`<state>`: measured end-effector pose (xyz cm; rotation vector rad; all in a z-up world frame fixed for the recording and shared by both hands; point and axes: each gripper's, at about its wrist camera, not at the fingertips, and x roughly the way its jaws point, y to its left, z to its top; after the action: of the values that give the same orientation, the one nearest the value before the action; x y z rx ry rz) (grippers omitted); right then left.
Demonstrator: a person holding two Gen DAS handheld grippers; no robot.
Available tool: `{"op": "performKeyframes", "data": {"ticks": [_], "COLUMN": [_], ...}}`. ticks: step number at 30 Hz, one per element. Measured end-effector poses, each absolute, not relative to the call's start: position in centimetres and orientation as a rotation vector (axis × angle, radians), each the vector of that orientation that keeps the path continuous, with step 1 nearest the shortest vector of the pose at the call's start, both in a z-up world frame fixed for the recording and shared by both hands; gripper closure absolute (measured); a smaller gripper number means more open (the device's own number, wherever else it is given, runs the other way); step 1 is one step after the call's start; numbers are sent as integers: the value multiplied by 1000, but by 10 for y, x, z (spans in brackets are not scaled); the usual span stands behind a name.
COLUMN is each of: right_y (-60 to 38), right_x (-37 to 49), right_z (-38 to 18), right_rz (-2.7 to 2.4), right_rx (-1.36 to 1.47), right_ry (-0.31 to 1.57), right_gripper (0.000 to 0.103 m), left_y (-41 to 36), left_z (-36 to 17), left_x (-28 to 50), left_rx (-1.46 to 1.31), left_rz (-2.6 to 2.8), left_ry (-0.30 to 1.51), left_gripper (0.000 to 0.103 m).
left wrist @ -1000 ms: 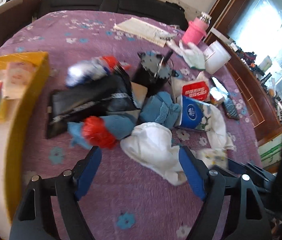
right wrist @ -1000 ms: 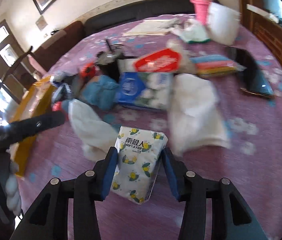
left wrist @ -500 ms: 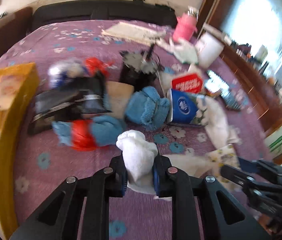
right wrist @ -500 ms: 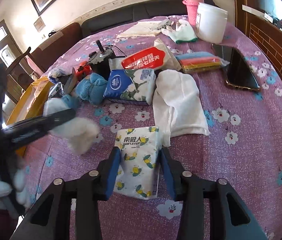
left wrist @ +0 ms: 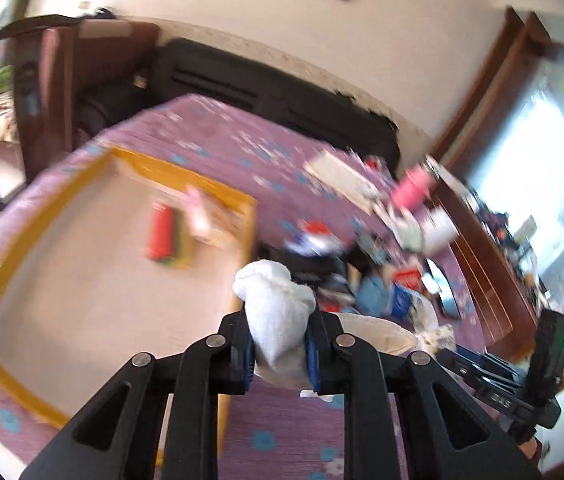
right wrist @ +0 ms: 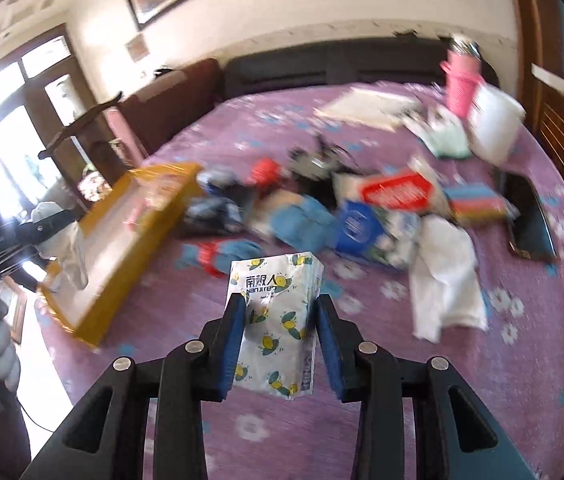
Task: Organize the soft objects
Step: 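Carry the tissue pack and white cloth over the yellow tray with both tools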
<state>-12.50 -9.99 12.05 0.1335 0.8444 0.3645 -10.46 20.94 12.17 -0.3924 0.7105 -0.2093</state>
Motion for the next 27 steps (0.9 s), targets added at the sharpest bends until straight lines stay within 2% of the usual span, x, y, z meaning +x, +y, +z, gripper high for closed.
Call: {"op": "performKeyframes", "data": {"ticks": [8, 12, 22, 24, 26, 27], "right_y": [-32, 6, 124, 151, 173, 184], "right_x": [-107, -86, -20, -4, 9, 16], "right_z": [168, 183, 149, 137, 128, 123], "right_rz": [524, 604, 676, 675, 664, 659], "right_rx": [149, 195, 149, 112, 68, 54], "right_ry": [783, 793, 952, 978, 989, 999], "right_gripper": [64, 64, 63, 63, 63, 63], "left_y": [286, 314, 349, 355, 359, 363], "left_z": [151, 154, 82, 73, 70, 71], "left_x": [-100, -68, 51, 69, 74, 73], "left_rx": [-355, -340, -367, -363, -375, -387], "left_rz": [-64, -33, 7, 32, 35, 31], "left_ry": [650, 669, 860, 863, 864, 858], "left_gripper": [83, 83, 82, 78, 58, 52]}}
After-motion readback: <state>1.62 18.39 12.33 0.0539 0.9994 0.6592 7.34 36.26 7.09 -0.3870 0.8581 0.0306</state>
